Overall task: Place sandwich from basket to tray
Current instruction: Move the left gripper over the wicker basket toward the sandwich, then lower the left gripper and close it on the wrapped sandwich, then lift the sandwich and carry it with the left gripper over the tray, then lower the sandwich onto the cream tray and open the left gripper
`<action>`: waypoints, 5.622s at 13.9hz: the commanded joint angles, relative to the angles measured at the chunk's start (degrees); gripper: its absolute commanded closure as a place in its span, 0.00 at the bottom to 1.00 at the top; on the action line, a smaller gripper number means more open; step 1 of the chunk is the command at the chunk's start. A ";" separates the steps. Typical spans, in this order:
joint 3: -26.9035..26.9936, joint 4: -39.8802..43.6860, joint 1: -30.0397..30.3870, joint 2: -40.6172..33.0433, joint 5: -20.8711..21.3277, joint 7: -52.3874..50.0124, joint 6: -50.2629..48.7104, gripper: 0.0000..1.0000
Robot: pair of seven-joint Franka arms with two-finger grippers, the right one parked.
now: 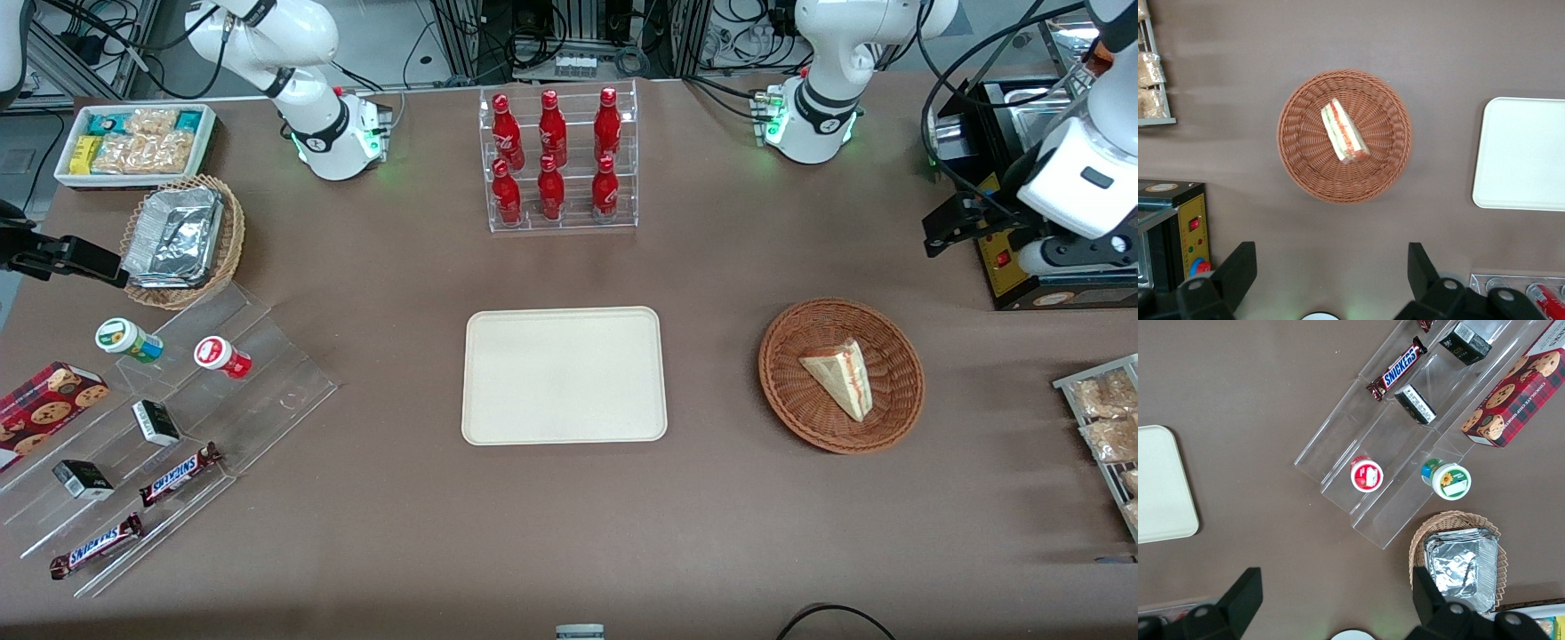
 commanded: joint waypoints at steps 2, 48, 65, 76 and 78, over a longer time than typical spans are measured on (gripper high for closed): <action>1.41 -1.05 -0.63 -0.81 -0.30 0.94 -1.22 0.00; 0.98 -39.92 -1.33 11.33 0.67 -27.36 54.45 1.00; 0.01 -11.98 -32.87 25.97 3.57 -25.95 41.50 1.00; 0.18 4.03 -38.24 42.96 9.11 -33.60 39.65 1.00; 0.27 4.65 -38.24 43.75 9.11 -33.68 39.65 1.00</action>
